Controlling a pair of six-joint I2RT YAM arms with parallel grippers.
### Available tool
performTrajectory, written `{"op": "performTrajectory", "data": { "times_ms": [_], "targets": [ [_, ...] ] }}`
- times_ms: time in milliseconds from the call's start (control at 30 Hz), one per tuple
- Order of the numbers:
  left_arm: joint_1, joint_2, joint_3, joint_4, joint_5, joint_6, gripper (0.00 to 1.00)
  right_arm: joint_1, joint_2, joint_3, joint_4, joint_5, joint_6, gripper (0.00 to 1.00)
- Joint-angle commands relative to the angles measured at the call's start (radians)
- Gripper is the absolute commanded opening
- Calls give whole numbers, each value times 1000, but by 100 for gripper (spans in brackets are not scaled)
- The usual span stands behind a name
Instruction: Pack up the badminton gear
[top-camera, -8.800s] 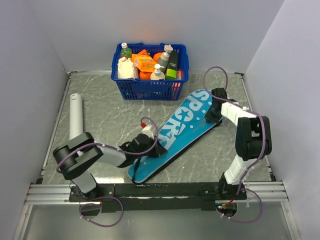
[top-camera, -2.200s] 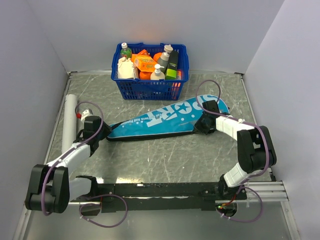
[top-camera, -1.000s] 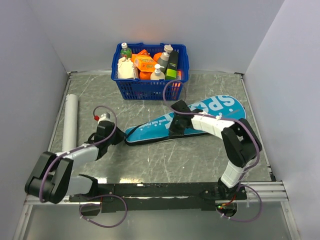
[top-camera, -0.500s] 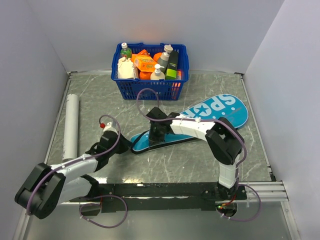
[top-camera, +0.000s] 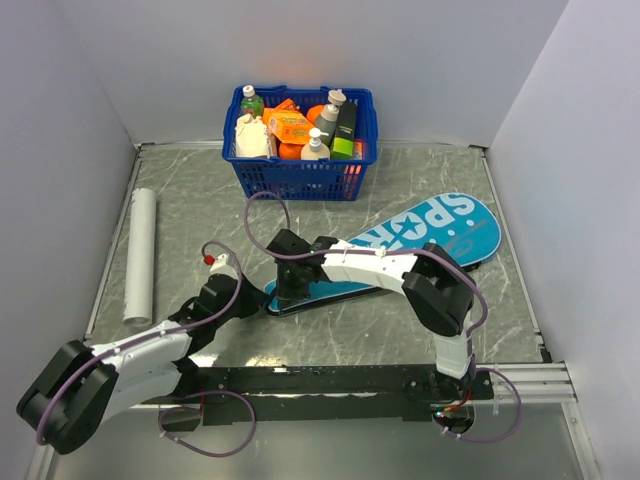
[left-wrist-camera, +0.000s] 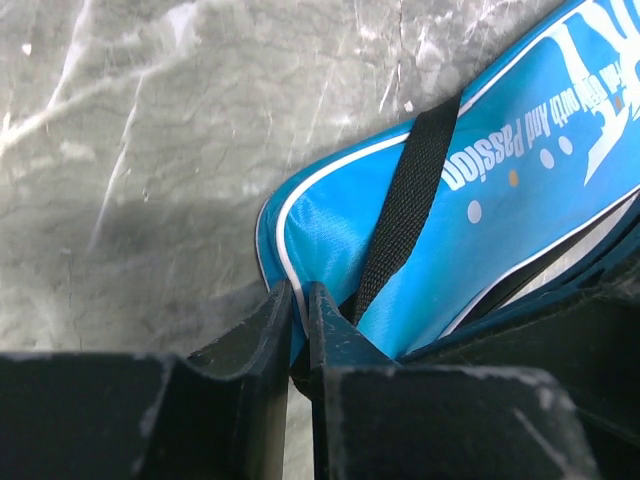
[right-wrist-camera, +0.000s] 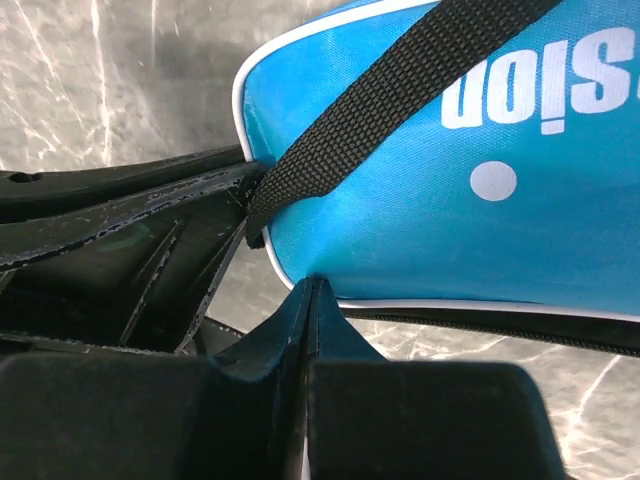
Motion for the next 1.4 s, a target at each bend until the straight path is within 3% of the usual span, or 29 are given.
{"op": "performTrajectory", "data": {
  "times_ms": [0,200,467,667,700,900,1000,1200,1367],
  "targets": [
    [-30,-68,-25,47,85,-28,15,65,-25,54,136,-60,128,0],
    [-33,-183,-71,44,74,-36,17,101,-54,8,279,-63,171,0],
    [-32,-153,-60,62,83,-23,18,184,-45,120,157,109,209,0],
    [-33,-142,-79,83,76,-36,18,245,-52,92,172,259,307,1],
    [-33,-145,-80,80,72,-34,18,250,-51,92,172,267,315,2],
    [-32,-162,-71,50,62,-31,18,250,-43,121,129,261,278,31],
    [-32,-164,-56,21,49,-22,19,235,-100,82,126,278,257,39],
    [-32,-199,-1,-53,46,-2,19,178,-279,-92,95,311,235,42],
    [-32,-278,71,-211,-16,50,24,79,-452,-299,78,307,183,44]
  ]
}}
